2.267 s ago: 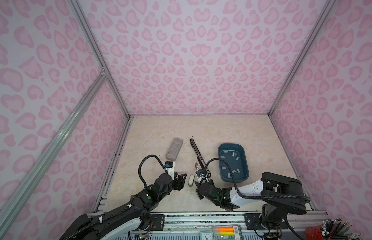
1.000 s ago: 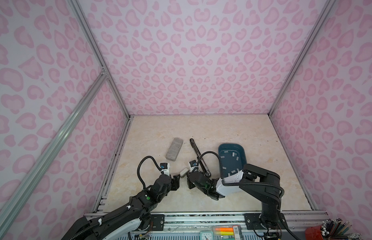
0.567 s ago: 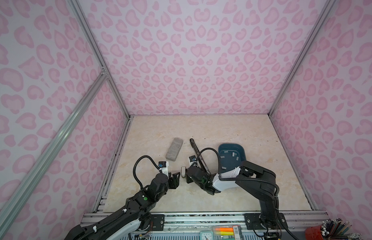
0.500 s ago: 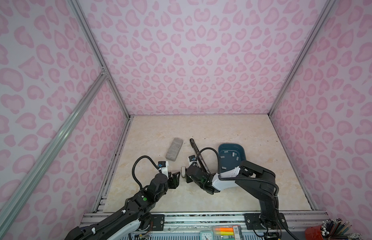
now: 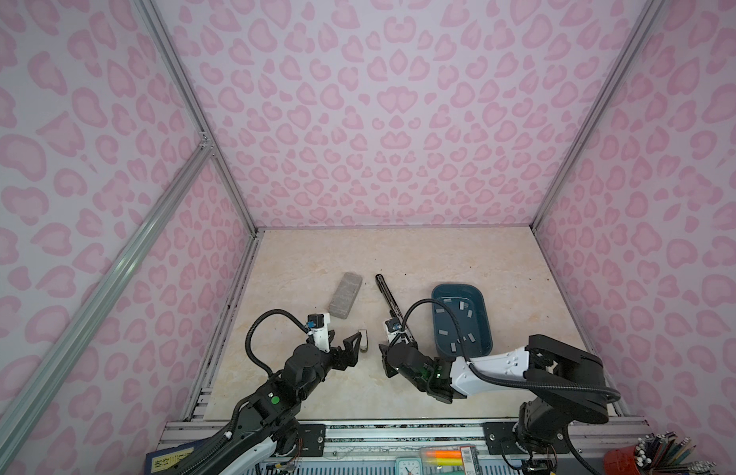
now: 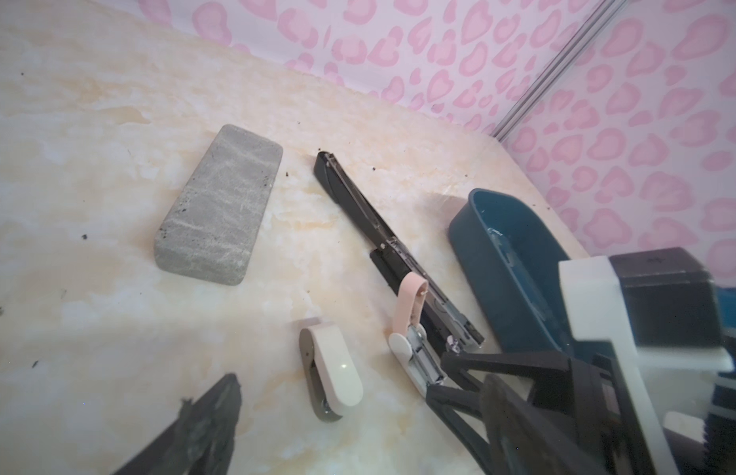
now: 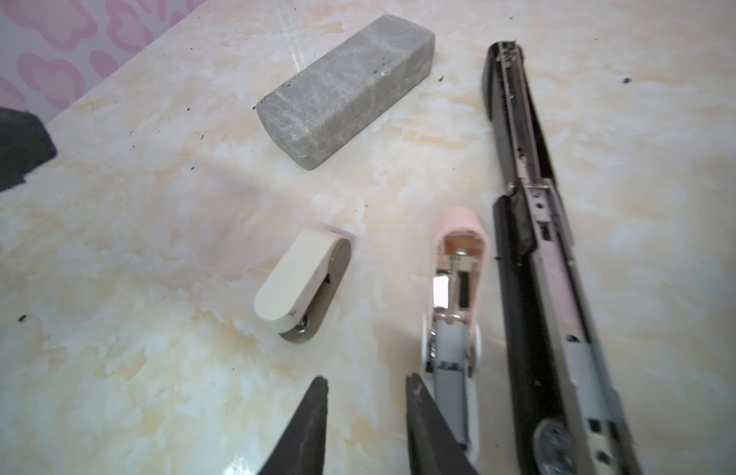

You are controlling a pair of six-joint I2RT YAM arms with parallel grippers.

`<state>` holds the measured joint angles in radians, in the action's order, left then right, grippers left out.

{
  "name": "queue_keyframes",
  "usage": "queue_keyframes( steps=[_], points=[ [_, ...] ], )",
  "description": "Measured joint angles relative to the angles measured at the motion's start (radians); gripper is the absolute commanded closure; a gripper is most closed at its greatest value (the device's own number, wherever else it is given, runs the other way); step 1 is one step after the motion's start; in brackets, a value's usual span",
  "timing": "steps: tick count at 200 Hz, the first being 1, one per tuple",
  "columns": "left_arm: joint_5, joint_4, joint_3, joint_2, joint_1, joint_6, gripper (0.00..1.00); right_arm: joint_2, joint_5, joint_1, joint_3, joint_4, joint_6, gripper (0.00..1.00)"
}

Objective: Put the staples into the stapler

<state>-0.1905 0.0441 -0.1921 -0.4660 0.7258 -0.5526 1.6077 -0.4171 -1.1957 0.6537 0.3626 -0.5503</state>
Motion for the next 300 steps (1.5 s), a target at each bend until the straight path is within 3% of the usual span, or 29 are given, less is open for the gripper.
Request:
queue_keyframes(
  steps=[50,89,168,229,300],
  points=[
    [0.005,-0.004,0.085,0.226,0.0,-0.003,0.04,-0.158,-0.13,0.004,-0.142,0.006,0.039,0.48],
    [0.026,-0.021,0.106,0.319,0.0,-0.003,0.04,-0.188,-0.052,0.065,-0.27,0.09,0.048,0.41],
    [0.047,-0.011,0.069,0.133,0.0,-0.003,0.01,-0.096,0.096,0.072,-0.259,0.193,0.088,0.43],
    [0.054,0.019,0.033,0.012,-0.002,-0.003,0.03,0.064,0.127,0.072,-0.141,0.185,0.099,0.47],
    [0.055,0.033,0.031,0.011,-0.012,-0.004,0.02,0.124,0.102,0.071,-0.107,0.17,0.098,0.52]
  ],
)
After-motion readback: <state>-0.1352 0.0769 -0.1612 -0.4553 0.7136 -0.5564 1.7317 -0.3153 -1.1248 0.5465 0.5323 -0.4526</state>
